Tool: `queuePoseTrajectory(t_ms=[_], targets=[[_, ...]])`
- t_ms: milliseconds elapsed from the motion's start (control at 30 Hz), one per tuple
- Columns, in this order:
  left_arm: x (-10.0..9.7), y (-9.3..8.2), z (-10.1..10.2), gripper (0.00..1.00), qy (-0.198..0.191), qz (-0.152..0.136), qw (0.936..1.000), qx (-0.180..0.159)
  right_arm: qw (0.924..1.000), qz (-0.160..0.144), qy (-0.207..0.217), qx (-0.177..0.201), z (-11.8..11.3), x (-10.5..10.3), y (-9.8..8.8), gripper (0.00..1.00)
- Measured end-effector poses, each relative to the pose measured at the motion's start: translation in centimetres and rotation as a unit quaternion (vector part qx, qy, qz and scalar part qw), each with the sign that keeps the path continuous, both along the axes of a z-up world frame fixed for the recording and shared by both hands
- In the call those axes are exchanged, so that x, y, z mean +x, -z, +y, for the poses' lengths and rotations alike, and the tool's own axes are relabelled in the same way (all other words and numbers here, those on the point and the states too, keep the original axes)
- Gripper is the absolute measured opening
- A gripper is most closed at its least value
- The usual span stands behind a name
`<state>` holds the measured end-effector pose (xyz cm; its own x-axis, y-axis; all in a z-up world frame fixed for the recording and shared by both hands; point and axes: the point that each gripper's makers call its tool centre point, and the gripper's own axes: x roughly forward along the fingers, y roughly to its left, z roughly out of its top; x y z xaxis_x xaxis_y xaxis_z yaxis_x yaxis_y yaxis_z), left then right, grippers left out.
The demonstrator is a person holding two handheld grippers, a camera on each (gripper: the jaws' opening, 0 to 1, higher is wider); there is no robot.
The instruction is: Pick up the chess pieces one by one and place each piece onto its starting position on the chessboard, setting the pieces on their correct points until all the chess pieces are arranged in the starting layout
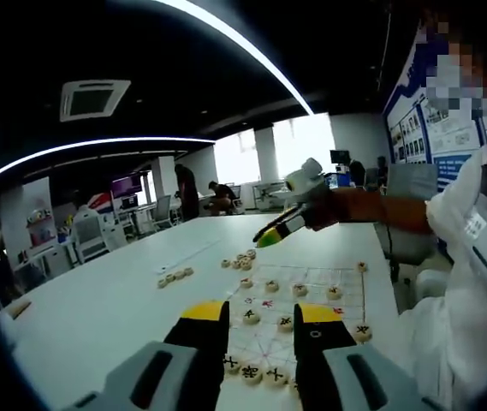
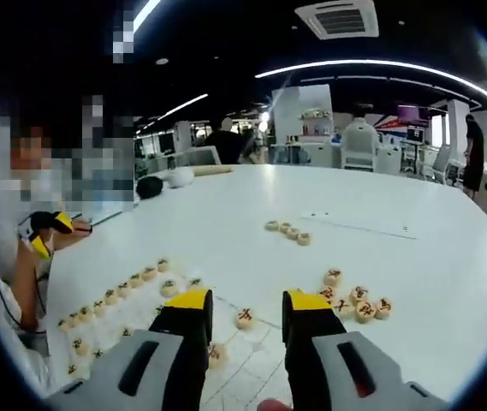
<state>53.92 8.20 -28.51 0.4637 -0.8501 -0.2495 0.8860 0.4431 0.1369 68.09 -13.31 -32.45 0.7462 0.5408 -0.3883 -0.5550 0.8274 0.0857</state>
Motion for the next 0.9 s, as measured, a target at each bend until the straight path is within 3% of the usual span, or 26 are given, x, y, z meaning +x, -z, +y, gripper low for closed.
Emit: queuePoseTrajectory(t_ms=[233,367,567,900], targets=[[0.1,0.3,-0.1,0.32,0.0,0.002,1.0,0.003,0.9994,0.015,0.029,-0.016,-0.7,4.6,1.0,0.34],[0.2,0.5,-0.1,0.32,0.0,0.006,1.0,0.004,0.9993,0.02,0.029,-0.008,0.4,7.1,1.5,0.34],[0.4,0.2,0.4,0.32,-0.008,0.005,1.0,-0.001,0.9972,0.029,0.043,-0.053,0.8,11.2,3.7,0.34],[0.8,0.0,0.9,0.32,-0.016,0.004,0.9998,-0.006,0.995,0.02,0.033,-0.093,3.5,14.8,5.2,0.33]])
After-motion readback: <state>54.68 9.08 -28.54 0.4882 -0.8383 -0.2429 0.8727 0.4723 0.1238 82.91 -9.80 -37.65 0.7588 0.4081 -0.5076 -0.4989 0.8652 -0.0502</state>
